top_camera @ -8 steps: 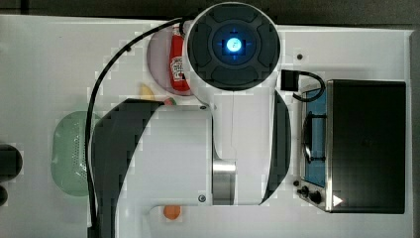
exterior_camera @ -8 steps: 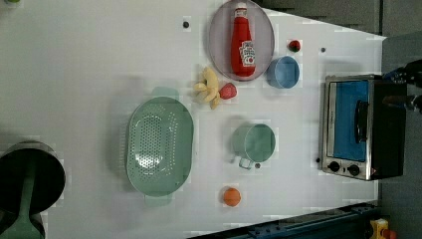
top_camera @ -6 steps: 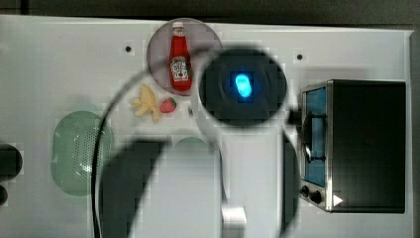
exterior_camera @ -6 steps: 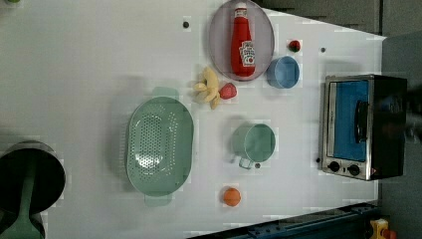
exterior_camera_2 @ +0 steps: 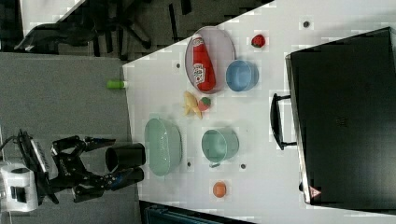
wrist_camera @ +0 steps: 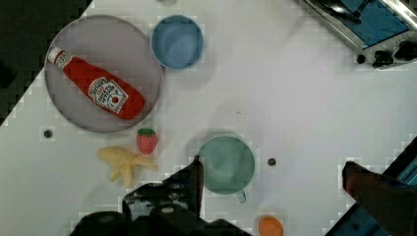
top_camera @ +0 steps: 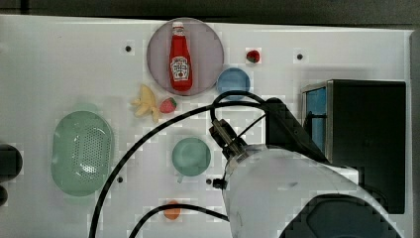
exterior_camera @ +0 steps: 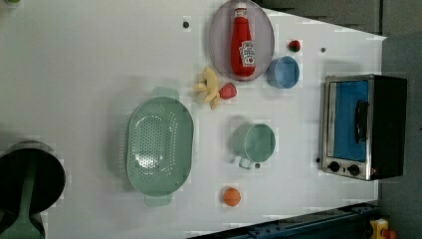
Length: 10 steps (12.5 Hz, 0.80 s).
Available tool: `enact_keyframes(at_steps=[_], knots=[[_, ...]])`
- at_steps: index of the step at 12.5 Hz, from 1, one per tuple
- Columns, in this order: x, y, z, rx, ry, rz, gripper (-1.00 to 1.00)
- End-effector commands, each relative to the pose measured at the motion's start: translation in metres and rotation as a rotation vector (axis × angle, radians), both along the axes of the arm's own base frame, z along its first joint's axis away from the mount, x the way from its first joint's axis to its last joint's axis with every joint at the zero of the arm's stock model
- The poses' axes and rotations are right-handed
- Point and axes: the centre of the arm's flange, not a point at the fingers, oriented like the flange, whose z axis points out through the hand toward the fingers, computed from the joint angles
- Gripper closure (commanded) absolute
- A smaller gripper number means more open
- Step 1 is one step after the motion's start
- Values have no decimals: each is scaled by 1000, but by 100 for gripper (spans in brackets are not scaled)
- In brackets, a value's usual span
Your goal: Flap open oven.
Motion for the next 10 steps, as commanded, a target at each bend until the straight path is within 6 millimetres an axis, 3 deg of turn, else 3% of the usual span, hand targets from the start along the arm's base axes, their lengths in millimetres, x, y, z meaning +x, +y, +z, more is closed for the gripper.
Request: enact_keyframes(at_steps=[1, 6, 7, 10], knots=[[10, -2, -28, 5, 63, -27, -65], [9, -5, -36, 8, 81, -30, 55], [8, -8, -41, 11, 91, -29, 65], [3, -29, -64, 25, 133, 131, 65]])
